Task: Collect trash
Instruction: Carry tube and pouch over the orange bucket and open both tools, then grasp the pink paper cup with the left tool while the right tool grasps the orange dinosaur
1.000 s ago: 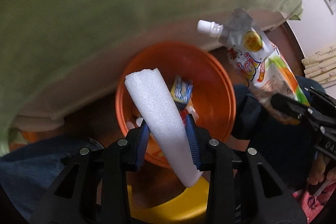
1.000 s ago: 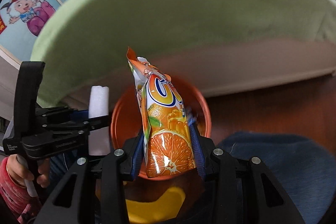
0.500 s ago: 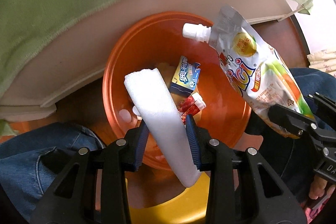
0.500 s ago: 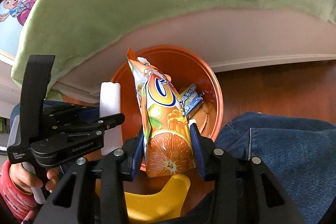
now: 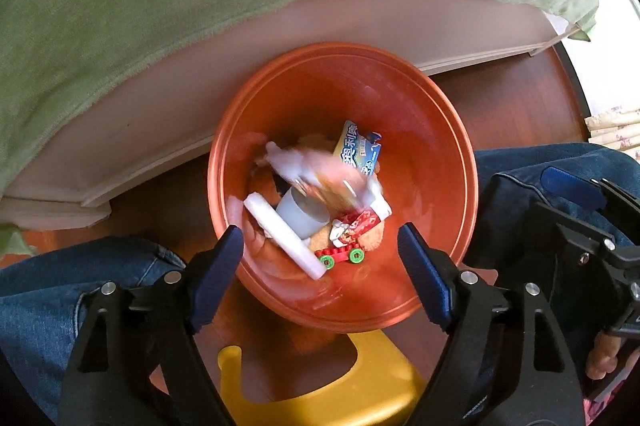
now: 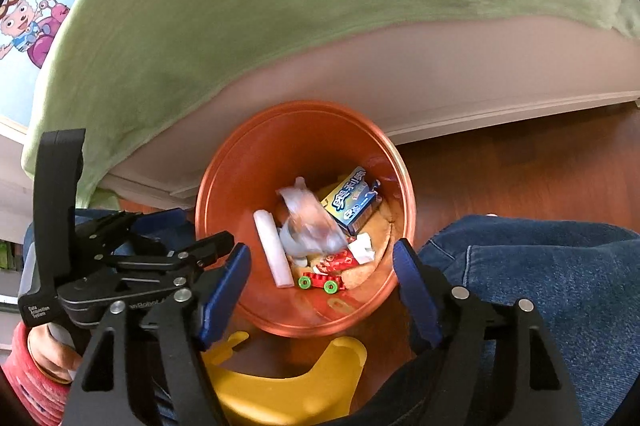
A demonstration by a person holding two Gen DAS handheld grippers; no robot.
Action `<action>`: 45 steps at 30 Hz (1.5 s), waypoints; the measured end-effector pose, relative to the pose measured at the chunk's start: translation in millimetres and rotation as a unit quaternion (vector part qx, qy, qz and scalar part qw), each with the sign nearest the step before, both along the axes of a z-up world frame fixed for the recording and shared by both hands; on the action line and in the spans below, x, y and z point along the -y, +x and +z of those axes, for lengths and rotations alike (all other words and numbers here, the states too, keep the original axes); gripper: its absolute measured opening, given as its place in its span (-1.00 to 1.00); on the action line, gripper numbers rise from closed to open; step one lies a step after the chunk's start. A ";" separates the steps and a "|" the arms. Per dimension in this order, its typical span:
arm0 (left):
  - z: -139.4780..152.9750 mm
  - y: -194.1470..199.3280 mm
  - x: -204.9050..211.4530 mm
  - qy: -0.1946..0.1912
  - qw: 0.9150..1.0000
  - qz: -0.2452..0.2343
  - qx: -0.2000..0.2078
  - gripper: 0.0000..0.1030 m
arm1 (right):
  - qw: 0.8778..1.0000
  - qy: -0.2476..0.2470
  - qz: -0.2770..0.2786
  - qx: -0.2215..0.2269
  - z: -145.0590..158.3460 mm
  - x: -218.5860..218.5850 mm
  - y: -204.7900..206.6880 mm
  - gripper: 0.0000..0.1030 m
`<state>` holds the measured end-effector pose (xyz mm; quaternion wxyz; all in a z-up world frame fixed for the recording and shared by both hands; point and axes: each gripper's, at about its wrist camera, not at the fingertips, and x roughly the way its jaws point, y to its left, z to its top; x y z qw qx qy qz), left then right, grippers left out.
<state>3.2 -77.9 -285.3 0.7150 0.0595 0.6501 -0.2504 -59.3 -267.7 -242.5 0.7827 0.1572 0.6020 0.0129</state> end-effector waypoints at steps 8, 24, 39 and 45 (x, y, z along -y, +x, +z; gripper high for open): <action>7.0 -0.3 -4.9 -0.008 1.000 0.009 0.007 0.51 | 1.000 -0.003 -0.005 0.010 6.7 3.7 -4.1 0.39; 117.8 13.2 -25.9 -0.122 0.988 0.019 0.091 0.53 | 0.994 -0.042 0.016 0.103 61.2 -2.0 -8.2 0.40; 233.2 184.4 -49.8 -0.130 0.962 0.146 0.192 0.67 | 0.982 -0.028 0.050 0.178 83.4 -5.5 -15.9 0.41; 235.9 286.5 -40.4 -0.114 0.956 0.209 0.170 0.67 | 0.983 -0.022 0.051 0.177 81.2 -3.1 -14.2 0.41</action>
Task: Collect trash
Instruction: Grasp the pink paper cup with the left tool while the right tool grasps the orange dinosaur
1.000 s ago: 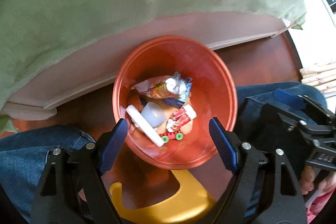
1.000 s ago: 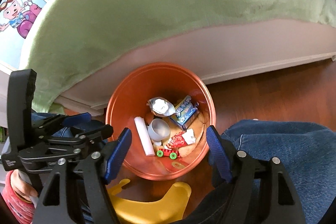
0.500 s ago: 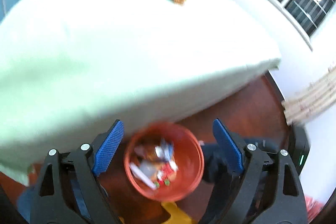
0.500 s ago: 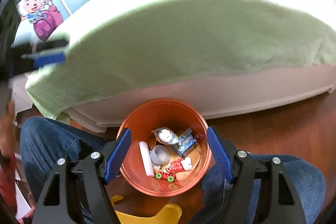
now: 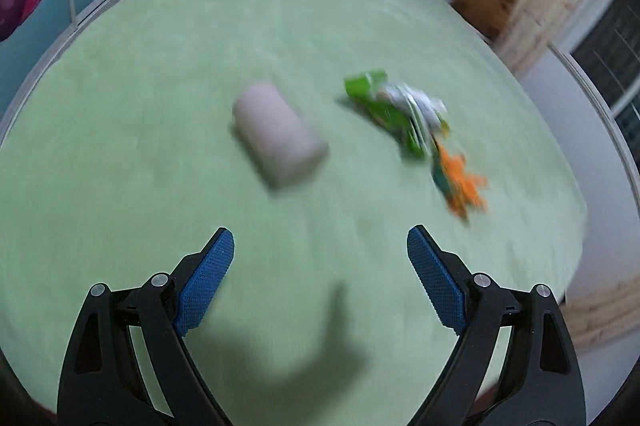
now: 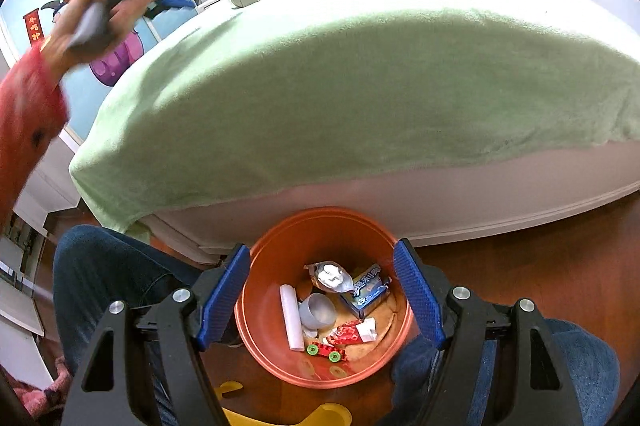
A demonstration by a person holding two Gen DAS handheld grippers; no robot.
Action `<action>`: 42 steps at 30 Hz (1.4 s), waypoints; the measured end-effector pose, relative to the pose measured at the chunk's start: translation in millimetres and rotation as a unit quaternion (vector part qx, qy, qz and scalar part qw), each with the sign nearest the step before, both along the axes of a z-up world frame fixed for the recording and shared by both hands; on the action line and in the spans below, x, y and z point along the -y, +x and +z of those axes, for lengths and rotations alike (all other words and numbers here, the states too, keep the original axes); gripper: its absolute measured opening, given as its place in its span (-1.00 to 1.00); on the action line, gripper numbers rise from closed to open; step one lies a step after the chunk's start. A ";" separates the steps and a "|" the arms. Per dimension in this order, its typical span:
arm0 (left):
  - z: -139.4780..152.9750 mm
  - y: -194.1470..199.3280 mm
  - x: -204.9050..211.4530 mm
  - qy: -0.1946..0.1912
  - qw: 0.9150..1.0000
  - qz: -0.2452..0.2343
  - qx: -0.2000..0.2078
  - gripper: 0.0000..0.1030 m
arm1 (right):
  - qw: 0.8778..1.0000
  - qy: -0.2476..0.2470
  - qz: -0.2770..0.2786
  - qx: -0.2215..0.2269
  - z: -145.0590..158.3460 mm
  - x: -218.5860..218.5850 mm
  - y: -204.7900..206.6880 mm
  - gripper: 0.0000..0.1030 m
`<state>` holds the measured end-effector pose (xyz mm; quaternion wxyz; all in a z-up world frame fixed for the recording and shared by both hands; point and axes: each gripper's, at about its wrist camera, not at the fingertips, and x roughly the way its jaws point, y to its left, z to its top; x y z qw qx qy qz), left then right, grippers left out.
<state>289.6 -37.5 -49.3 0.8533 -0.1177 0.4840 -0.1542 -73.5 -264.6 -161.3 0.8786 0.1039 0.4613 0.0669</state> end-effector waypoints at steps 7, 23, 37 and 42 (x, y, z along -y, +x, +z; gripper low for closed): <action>-31.6 82.8 -3.9 -0.048 0.995 0.065 -0.063 0.66 | 0.999 0.044 0.019 -0.022 -9.8 -9.3 7.4 0.41; -4.1 57.1 10.2 -0.001 1.000 -0.003 -0.019 -0.05 | 0.998 0.039 0.043 0.020 39.7 -5.5 39.9 0.42; 31.5 -36.5 -28.9 0.016 0.997 -0.047 0.067 -0.05 | 0.990 -0.122 0.007 0.076 123.1 26.2 281.7 0.46; 21.0 -34.1 -44.9 0.033 0.997 -0.036 0.056 -0.05 | 0.987 -0.158 -0.013 -0.001 94.4 33.6 366.4 0.46</action>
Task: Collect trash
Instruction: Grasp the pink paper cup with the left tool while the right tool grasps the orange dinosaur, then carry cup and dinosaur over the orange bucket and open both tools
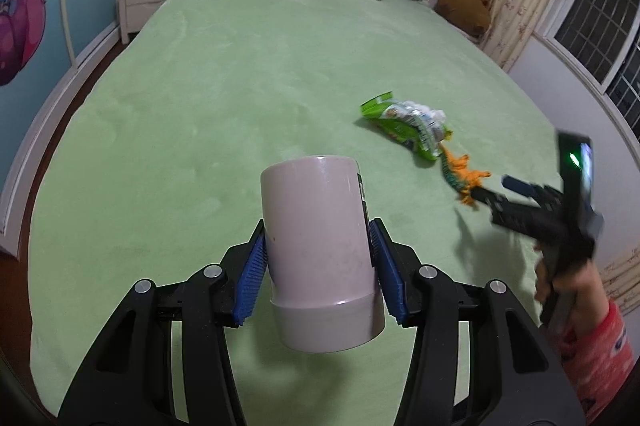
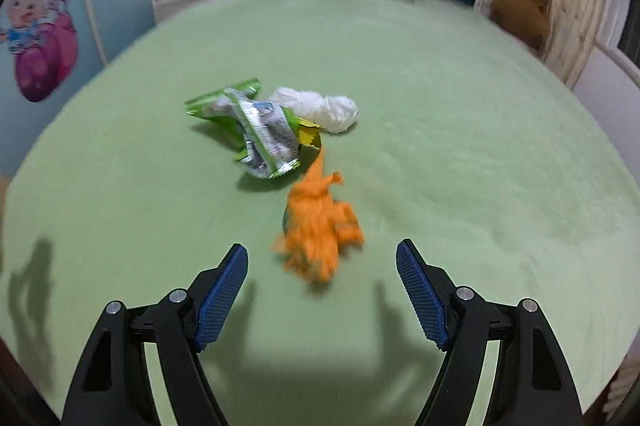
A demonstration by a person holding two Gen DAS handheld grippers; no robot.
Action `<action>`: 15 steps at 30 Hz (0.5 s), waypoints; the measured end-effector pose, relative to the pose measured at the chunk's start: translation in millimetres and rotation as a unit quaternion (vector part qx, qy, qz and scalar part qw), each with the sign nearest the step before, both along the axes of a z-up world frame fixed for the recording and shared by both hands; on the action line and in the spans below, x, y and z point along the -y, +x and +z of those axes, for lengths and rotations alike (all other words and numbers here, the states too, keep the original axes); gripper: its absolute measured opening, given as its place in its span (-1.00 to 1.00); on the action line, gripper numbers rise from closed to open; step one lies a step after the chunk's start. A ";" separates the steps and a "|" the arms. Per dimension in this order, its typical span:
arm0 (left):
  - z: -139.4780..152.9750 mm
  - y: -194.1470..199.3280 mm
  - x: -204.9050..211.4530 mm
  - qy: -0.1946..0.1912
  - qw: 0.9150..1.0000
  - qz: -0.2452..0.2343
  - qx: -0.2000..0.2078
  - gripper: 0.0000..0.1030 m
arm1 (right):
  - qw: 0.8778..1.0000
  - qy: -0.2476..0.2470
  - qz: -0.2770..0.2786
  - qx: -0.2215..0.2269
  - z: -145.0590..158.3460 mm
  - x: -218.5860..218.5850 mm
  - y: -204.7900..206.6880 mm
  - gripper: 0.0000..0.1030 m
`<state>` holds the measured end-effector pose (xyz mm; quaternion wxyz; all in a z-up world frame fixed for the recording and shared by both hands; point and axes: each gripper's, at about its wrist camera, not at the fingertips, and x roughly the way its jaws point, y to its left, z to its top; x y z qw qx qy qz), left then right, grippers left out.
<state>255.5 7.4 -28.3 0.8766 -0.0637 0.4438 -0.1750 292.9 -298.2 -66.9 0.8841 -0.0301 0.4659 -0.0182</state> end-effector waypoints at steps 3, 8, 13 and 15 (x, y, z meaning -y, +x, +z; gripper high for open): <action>-7.3 5.3 -10.1 0.003 1.000 0.012 -0.010 -0.05 | 0.999 -0.010 -0.016 -0.035 -16.7 -2.6 26.7 0.38; -16.2 12.0 -22.5 0.002 0.999 0.024 -0.021 -0.05 | 0.998 -0.007 -0.036 -0.050 -27.3 -0.4 36.3 0.08; -19.6 13.9 -24.3 0.001 0.999 0.028 -0.027 -0.05 | 0.999 -0.015 -0.027 -0.035 -20.9 1.5 21.8 0.07; -19.1 12.0 -23.2 0.002 0.999 0.028 -0.027 -0.05 | 0.999 -0.009 -0.023 -0.023 -11.8 3.6 8.5 0.07</action>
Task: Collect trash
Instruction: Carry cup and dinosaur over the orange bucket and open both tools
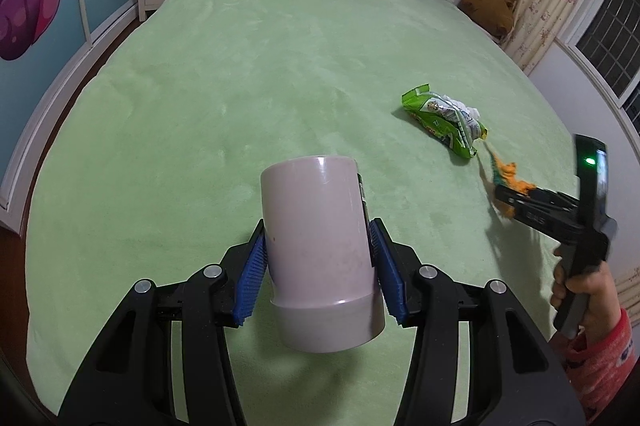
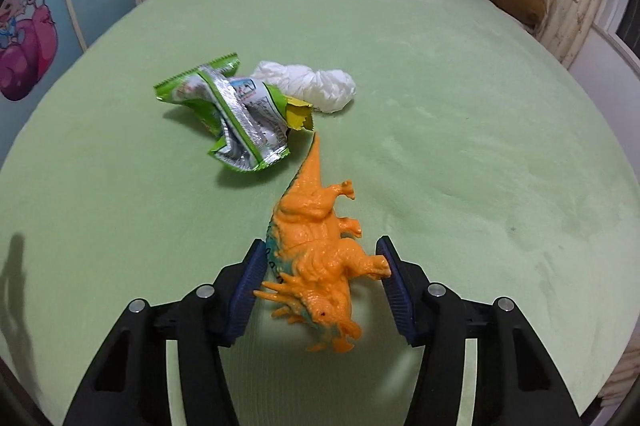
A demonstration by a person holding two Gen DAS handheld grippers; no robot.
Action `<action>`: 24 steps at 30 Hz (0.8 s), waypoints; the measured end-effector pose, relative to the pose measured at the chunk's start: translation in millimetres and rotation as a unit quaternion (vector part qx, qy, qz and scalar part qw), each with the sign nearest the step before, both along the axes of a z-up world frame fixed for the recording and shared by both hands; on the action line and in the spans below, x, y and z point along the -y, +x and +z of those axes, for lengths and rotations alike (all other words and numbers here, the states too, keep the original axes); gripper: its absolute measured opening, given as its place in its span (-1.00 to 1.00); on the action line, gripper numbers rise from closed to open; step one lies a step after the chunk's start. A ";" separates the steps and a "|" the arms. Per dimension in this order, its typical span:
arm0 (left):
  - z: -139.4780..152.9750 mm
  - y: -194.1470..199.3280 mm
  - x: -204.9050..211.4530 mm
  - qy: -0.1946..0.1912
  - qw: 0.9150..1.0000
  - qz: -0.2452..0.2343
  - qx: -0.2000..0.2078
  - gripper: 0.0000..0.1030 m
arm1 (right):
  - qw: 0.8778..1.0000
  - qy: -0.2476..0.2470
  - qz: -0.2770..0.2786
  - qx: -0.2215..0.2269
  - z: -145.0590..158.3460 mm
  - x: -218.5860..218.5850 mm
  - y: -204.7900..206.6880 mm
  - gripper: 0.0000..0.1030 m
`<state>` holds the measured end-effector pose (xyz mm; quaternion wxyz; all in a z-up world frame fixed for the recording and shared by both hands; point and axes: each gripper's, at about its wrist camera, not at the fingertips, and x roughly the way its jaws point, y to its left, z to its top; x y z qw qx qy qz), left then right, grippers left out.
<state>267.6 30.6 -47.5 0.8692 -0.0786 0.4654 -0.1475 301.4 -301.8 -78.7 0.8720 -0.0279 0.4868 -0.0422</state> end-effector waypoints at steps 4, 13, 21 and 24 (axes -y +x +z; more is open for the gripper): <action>2.4 -8.0 4.1 0.005 1.000 -0.004 0.002 -0.05 | 1.000 0.019 0.005 0.020 19.6 7.9 -35.2 0.07; 16.6 -50.9 16.2 0.021 0.999 -0.026 0.018 -0.05 | 0.995 0.042 0.038 0.078 68.7 -1.4 -130.6 0.07; 11.8 -128.0 23.4 0.034 0.997 -0.073 0.023 -0.05 | 0.990 0.076 0.068 0.102 77.1 -11.9 -225.0 0.08; 4.8 -159.3 27.4 0.035 0.995 -0.095 0.023 -0.05 | 0.988 0.088 0.078 0.097 67.4 -18.4 -261.5 0.08</action>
